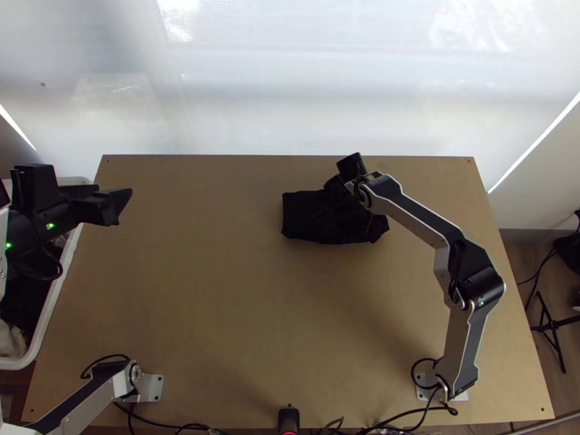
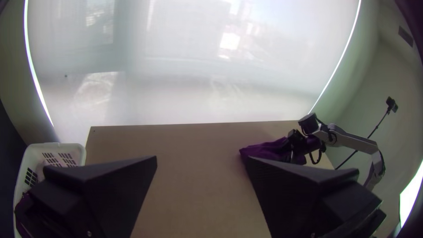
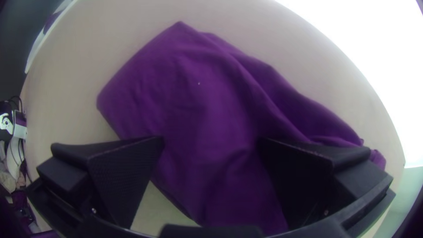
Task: Fold the t-shirt
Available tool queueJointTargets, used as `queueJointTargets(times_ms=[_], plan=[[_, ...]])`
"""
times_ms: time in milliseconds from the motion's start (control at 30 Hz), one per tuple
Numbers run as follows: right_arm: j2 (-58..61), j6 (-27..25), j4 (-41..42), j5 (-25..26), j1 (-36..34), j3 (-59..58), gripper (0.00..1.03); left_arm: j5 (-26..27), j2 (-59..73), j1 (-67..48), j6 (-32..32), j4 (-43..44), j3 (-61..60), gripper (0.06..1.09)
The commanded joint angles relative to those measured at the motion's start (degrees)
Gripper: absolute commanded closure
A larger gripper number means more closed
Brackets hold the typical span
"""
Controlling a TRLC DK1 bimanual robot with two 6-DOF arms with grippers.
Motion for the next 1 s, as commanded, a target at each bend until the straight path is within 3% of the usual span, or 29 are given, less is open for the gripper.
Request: queueJointTargets(times_ms=[0,267,967], plan=[[3.83,0.28,-0.07,-0.08,-0.46,-0.84,0.05,0.07,-0.12,1.31,1.98,-0.48,0.2,0.1],[4.18,0.28,0.02,-0.08,-1.95,-1.81,0.05,0.16,0.05,1.49,2.33,-0.48,0.29,0.1],[3.04,-0.33,1.25,0.01,-17.42,-3.83,0.05,0.16,1.2,1.75,2.6,-0.13,1.17,0.1]])
